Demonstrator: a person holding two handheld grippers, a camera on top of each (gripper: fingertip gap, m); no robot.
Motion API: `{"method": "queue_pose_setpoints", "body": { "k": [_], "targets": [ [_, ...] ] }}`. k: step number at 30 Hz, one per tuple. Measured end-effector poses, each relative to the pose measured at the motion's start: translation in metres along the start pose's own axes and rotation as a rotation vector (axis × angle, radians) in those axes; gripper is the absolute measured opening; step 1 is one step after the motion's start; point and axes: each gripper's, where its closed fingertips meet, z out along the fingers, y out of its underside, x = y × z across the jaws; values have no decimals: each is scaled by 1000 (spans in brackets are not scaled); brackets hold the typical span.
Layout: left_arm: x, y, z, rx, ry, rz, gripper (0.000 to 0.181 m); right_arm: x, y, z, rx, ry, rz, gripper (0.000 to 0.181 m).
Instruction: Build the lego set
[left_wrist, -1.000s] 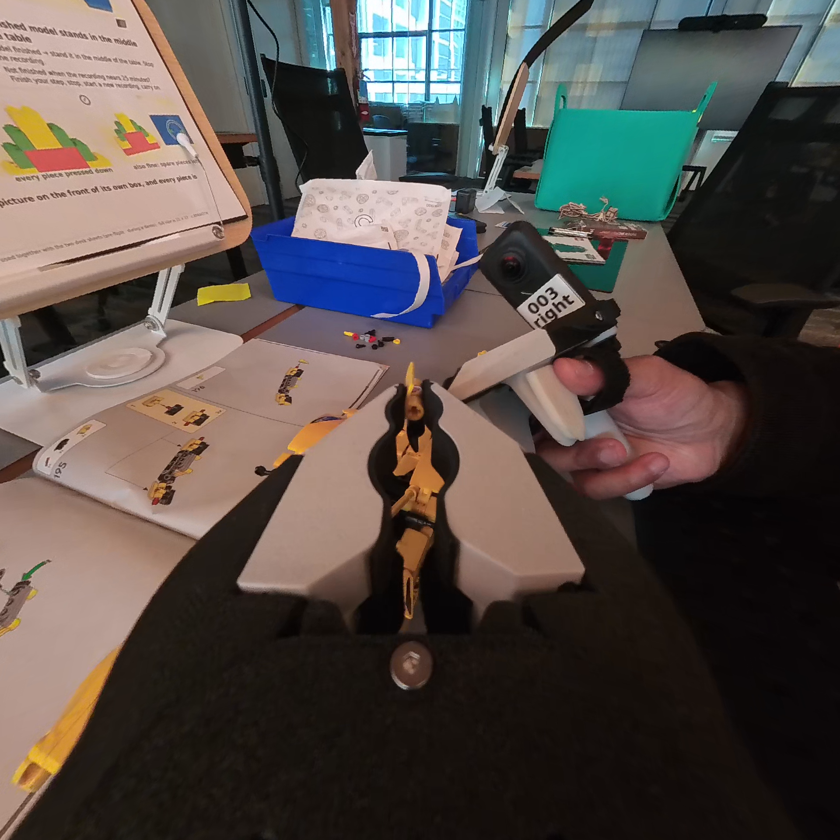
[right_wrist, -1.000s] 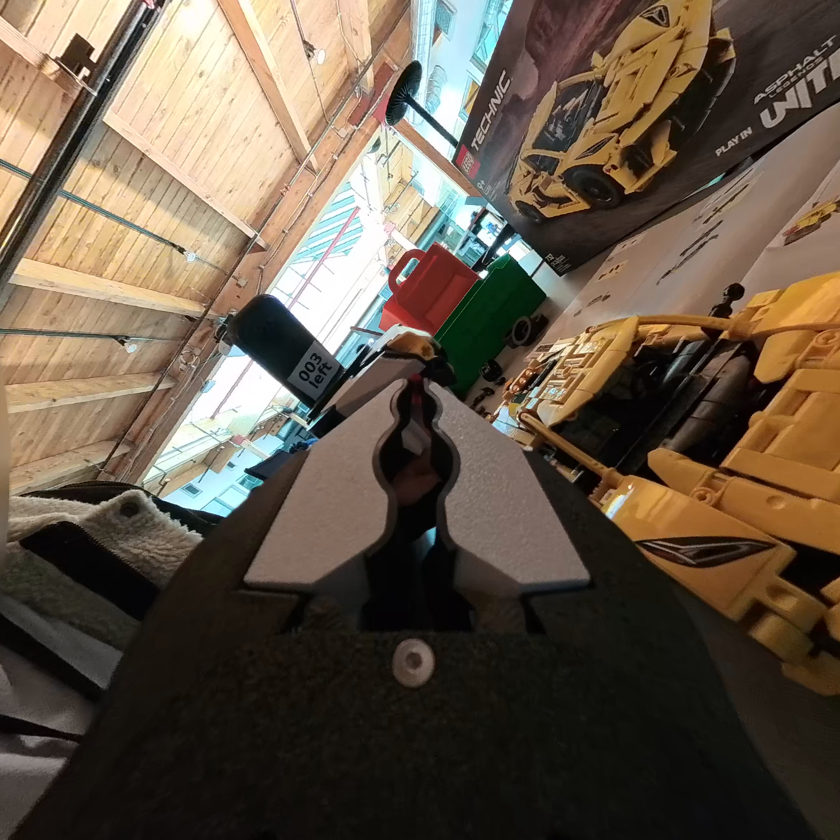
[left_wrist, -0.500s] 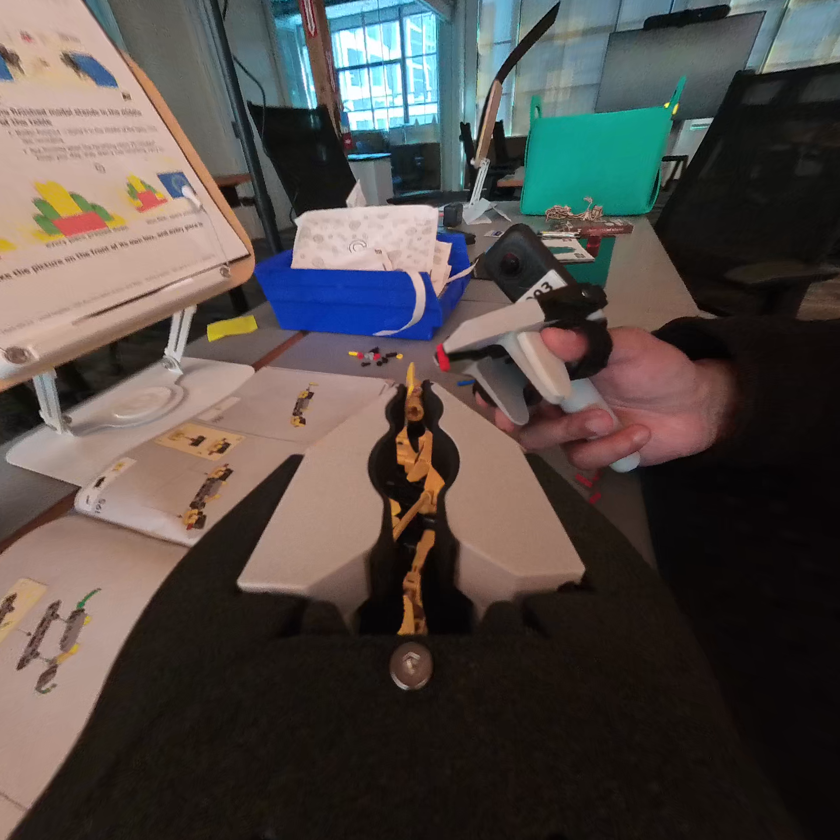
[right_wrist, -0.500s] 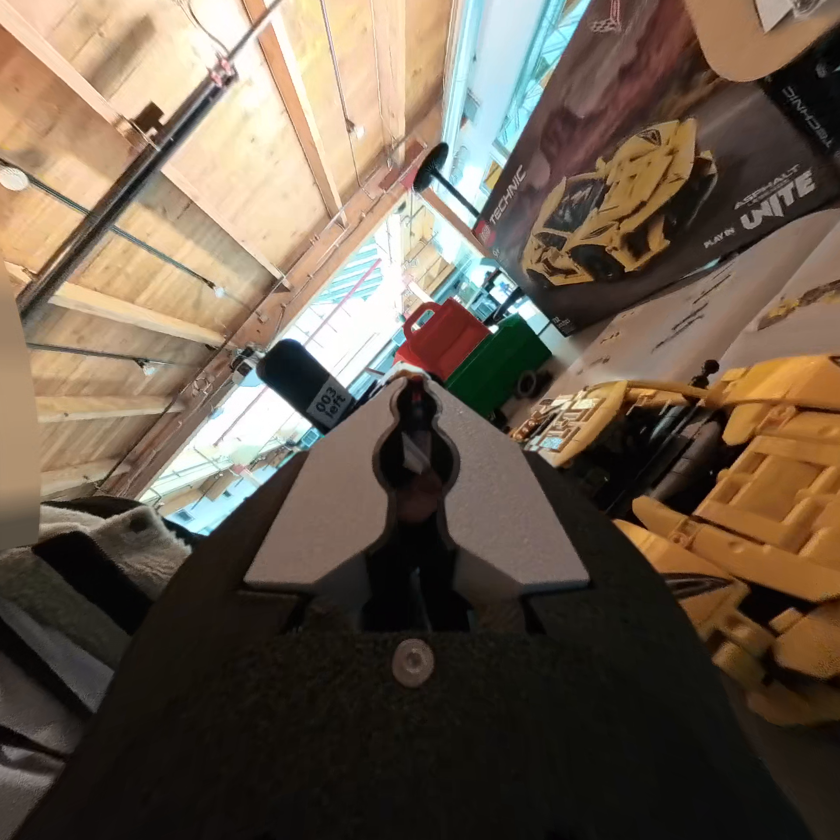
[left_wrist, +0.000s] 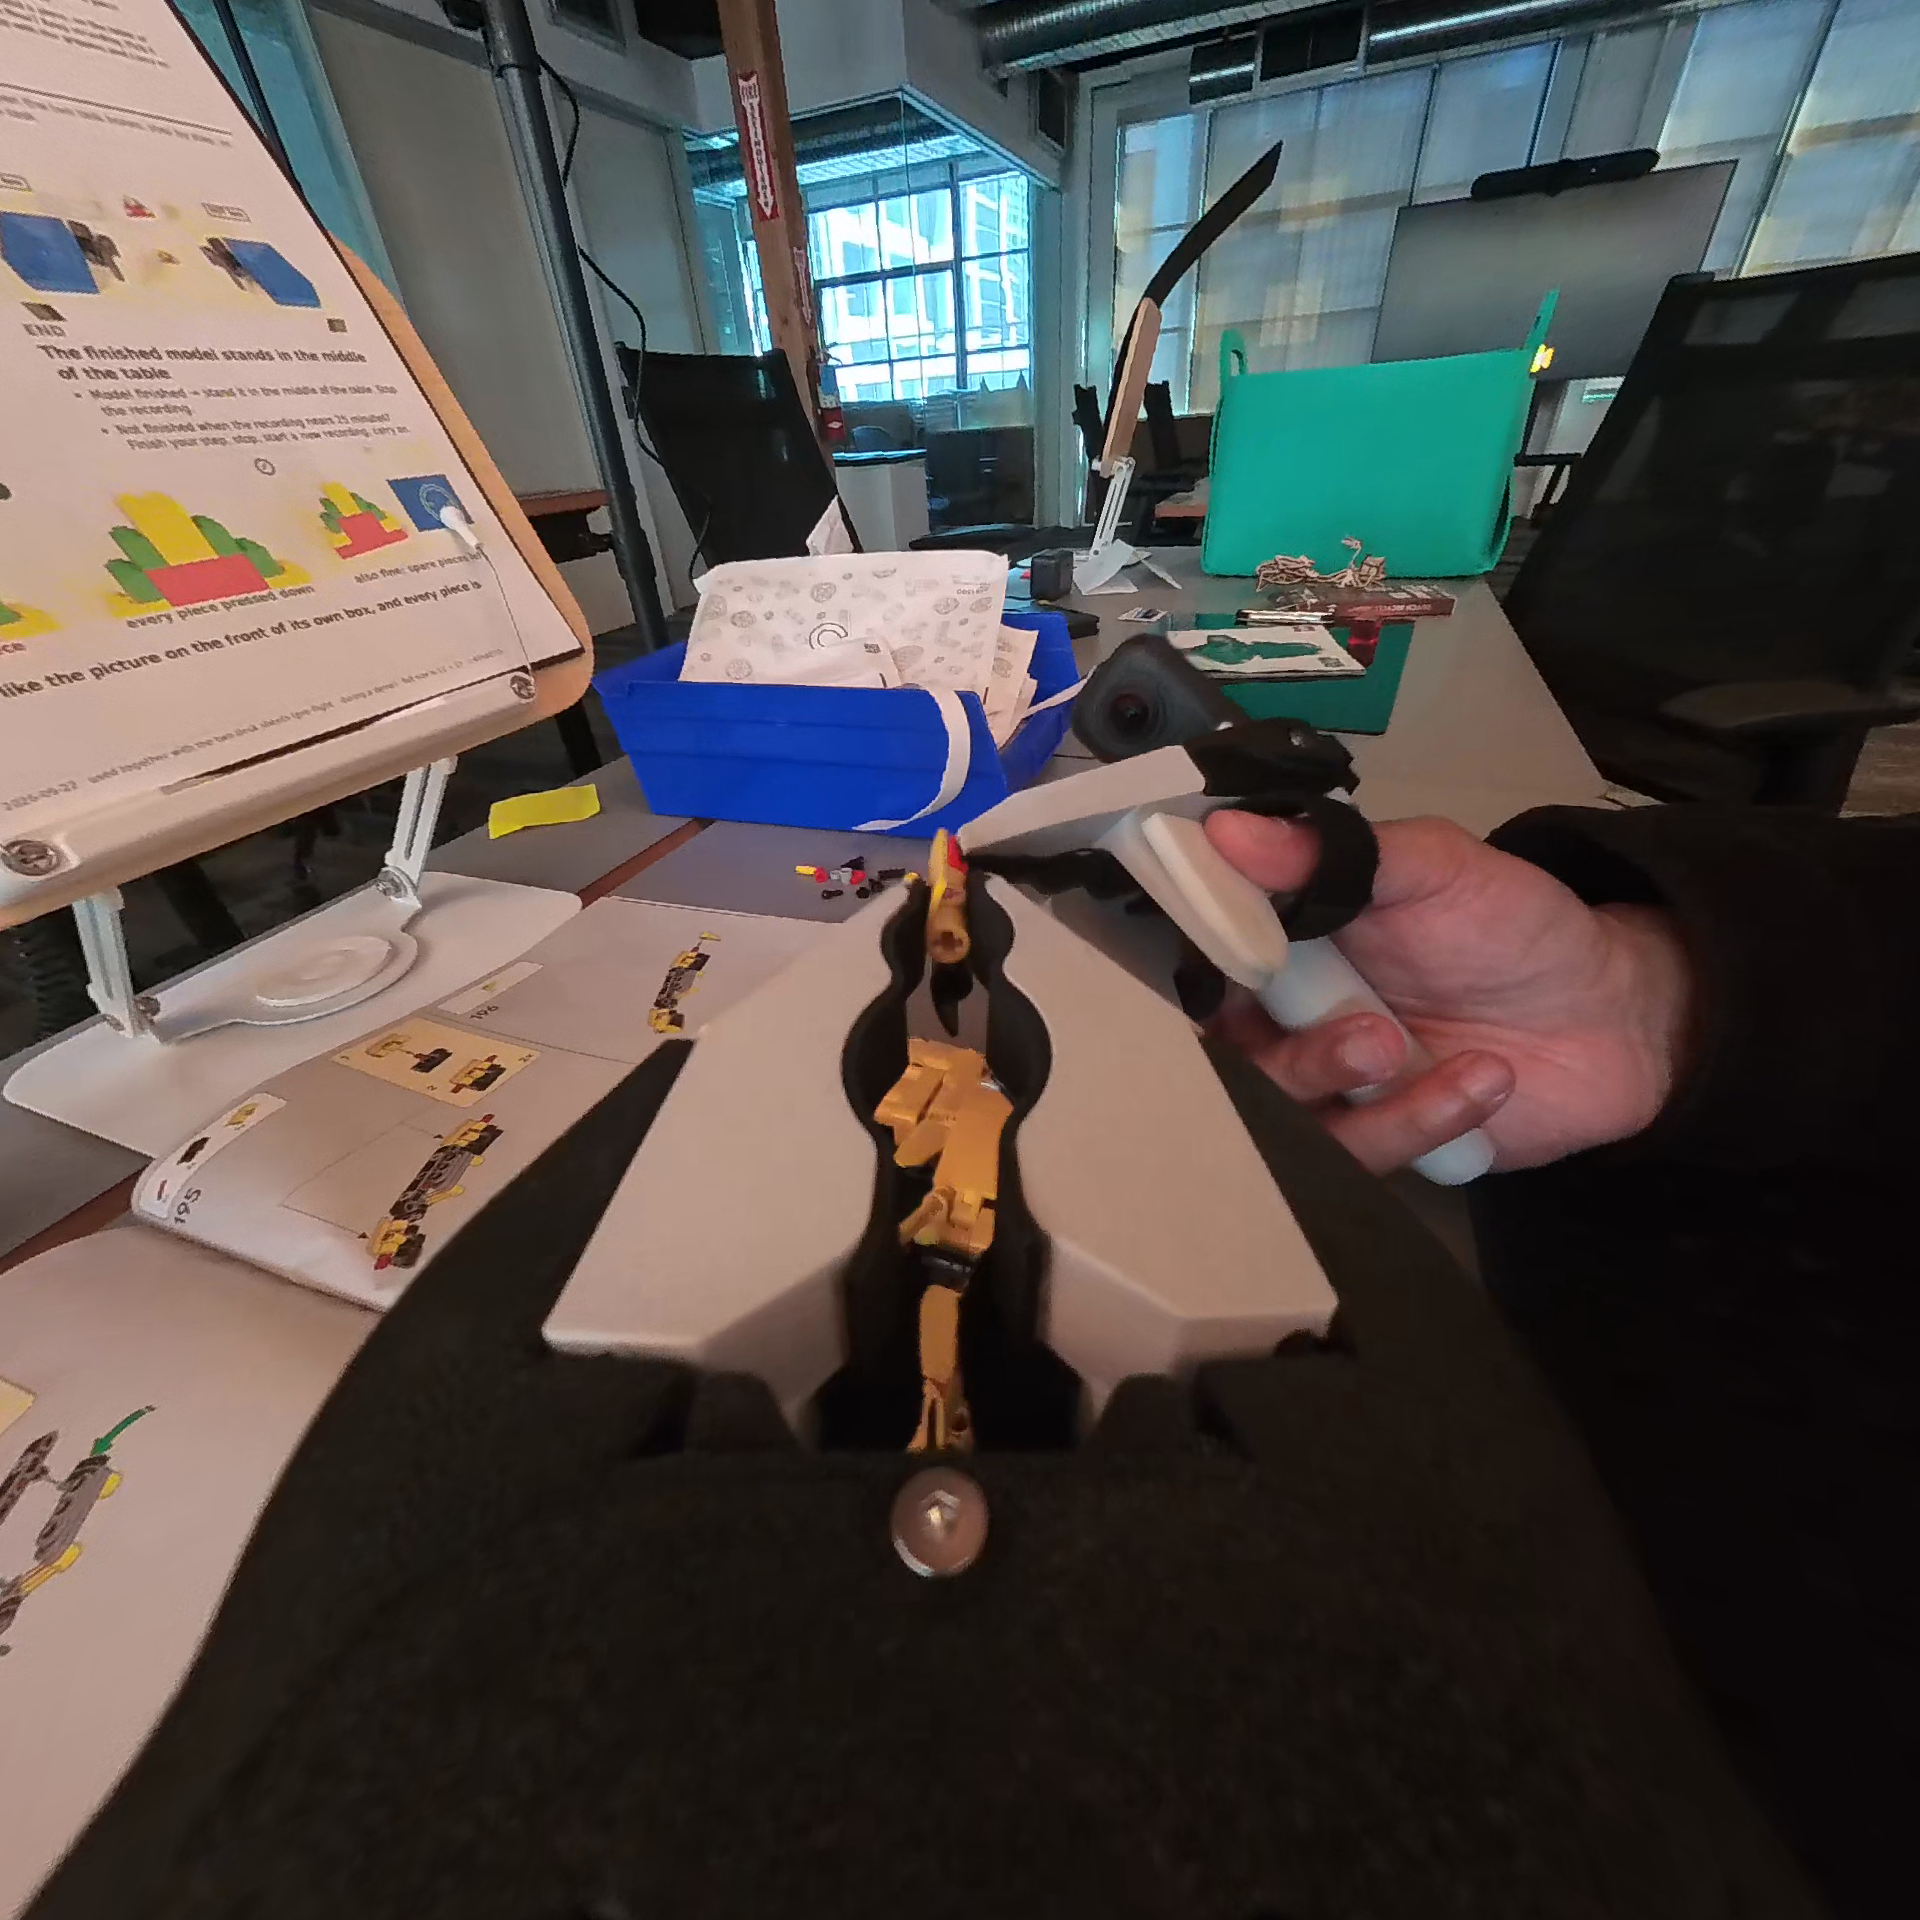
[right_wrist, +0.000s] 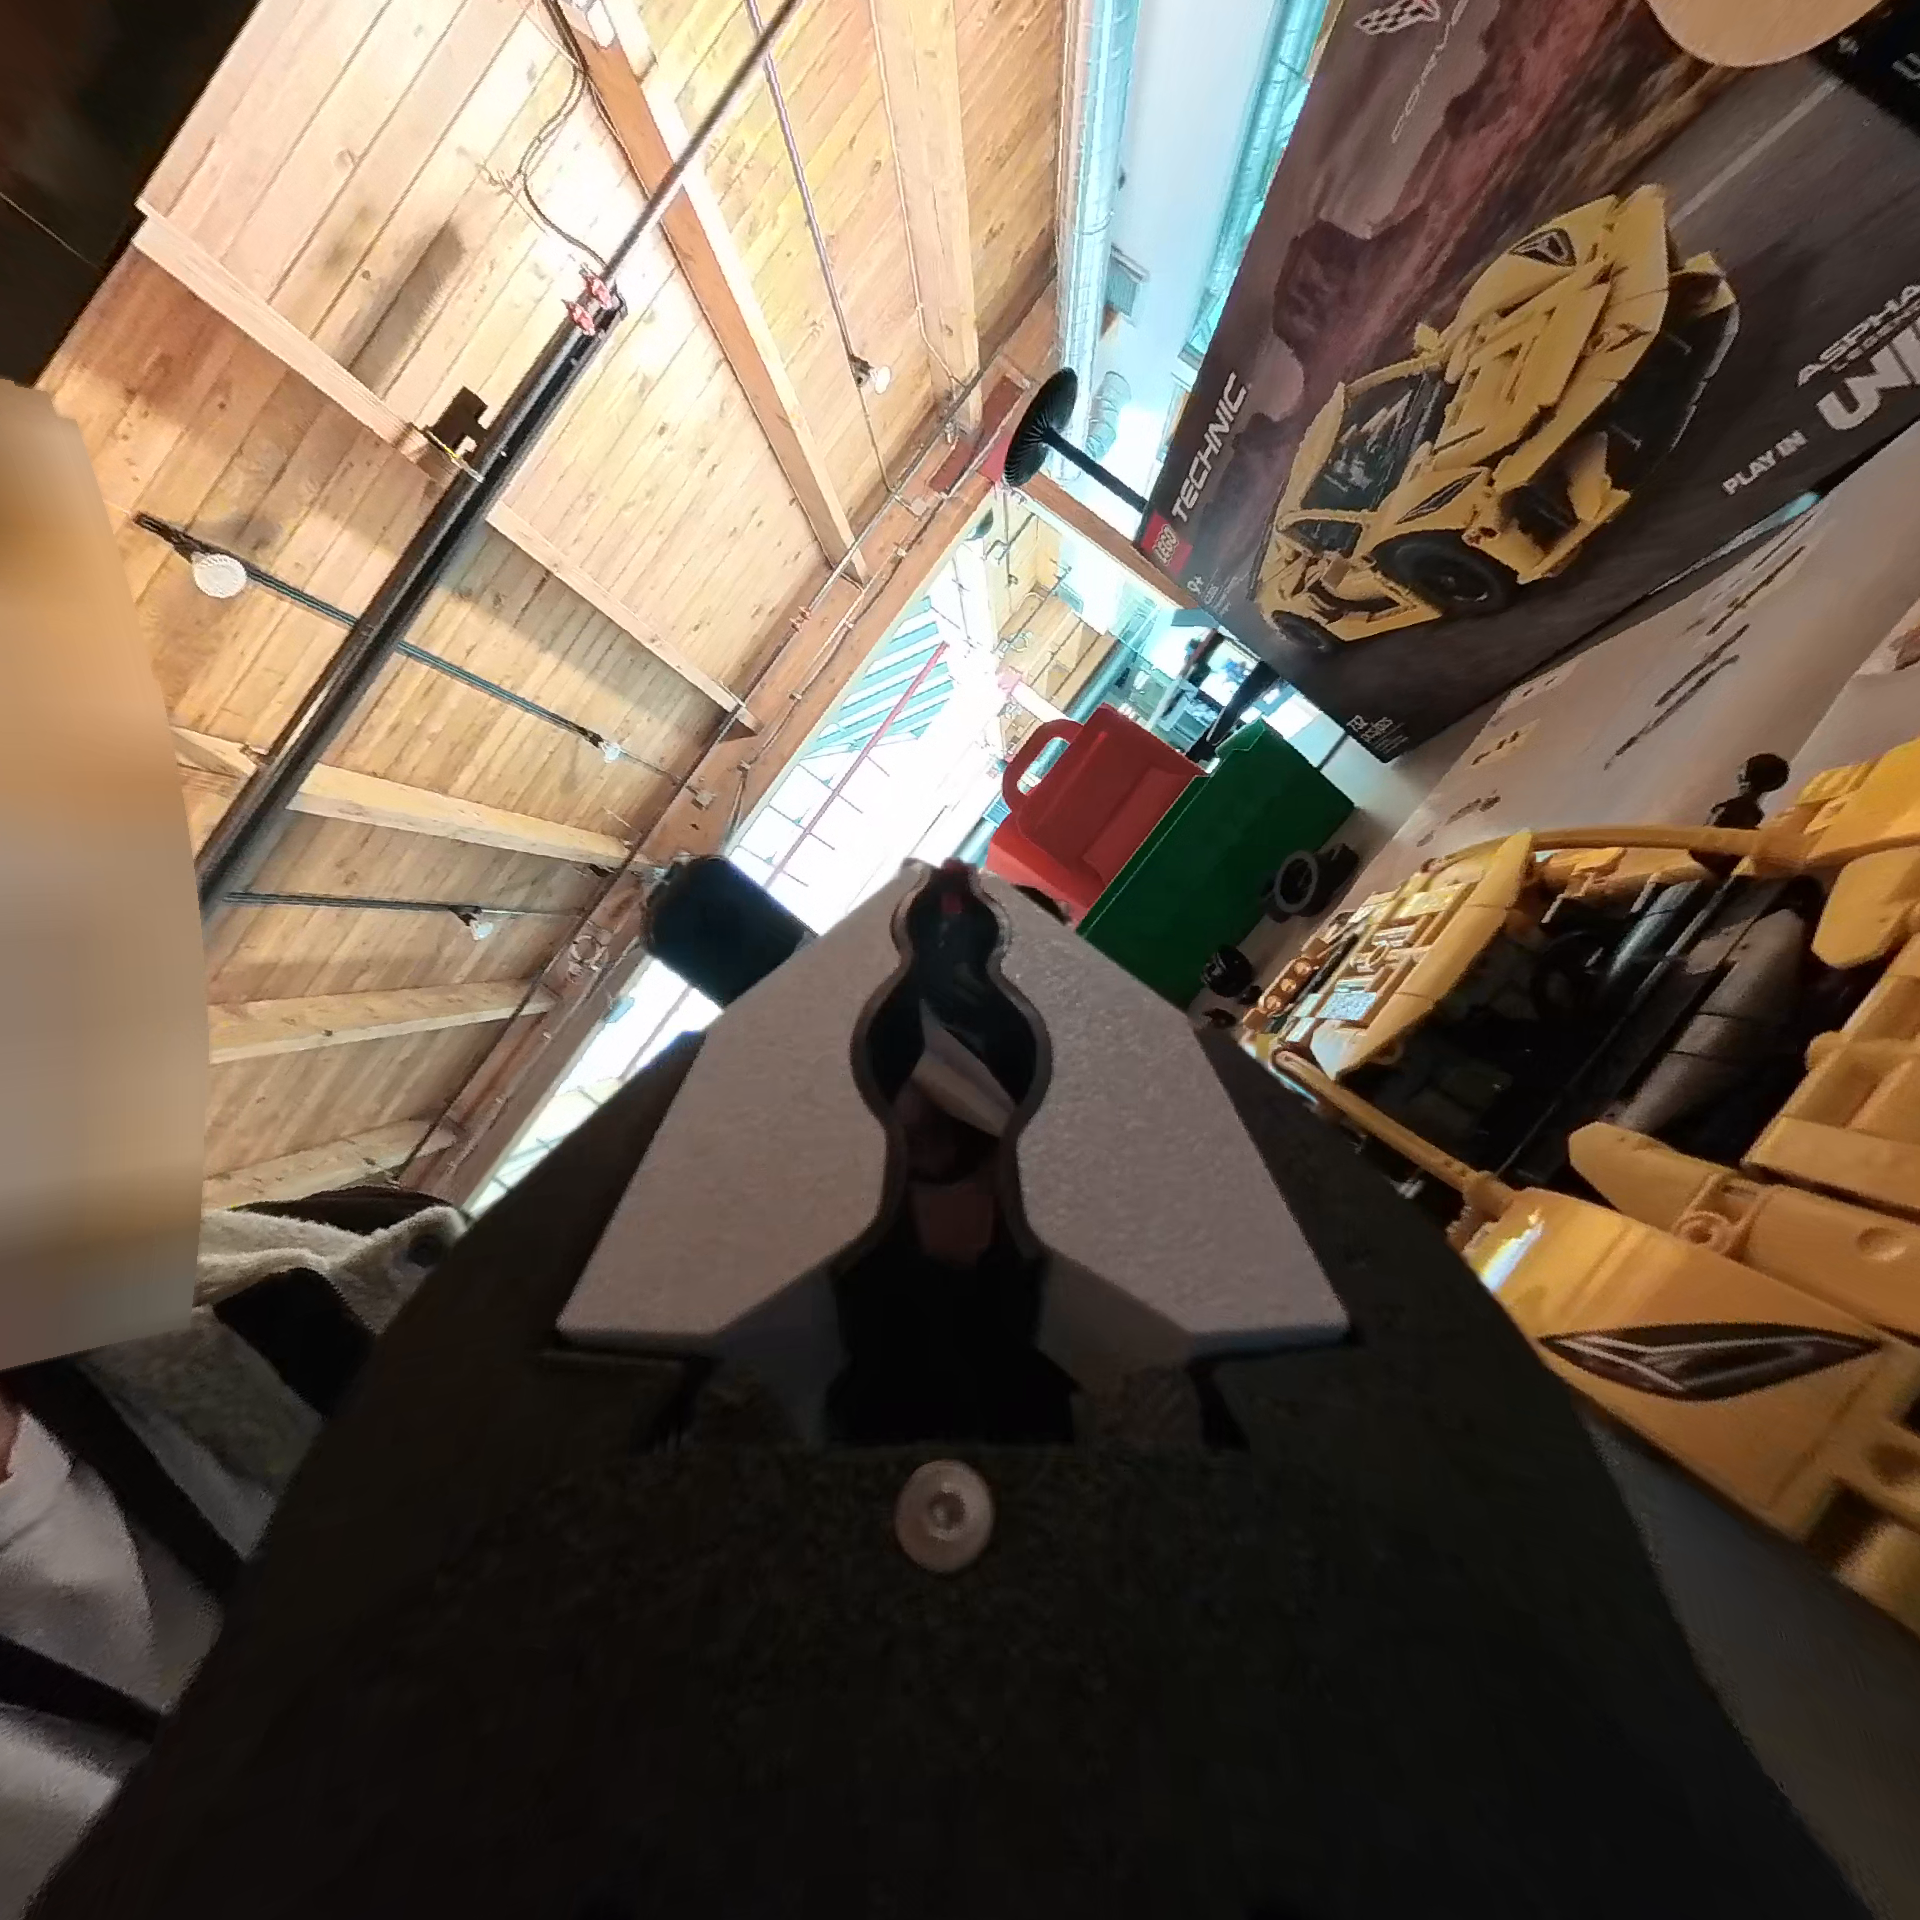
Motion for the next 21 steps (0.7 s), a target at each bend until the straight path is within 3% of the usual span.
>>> {"method": "queue_pose_setpoints", "body": {
  "k": [12, 18, 21],
  "targets": [
    [3, -11, -1, 104, -23, 65, 7, -9, -5, 4, 103, -96, 125, 1],
    [2, -10, 0, 104, -53, 110, 7, -10, -5, 4, 99, -102, 141, 1],
    [3, -10, -1, 105, -30, 69, 7, -10, -3, 4, 67, -60, 59, 2]
  ]
}}
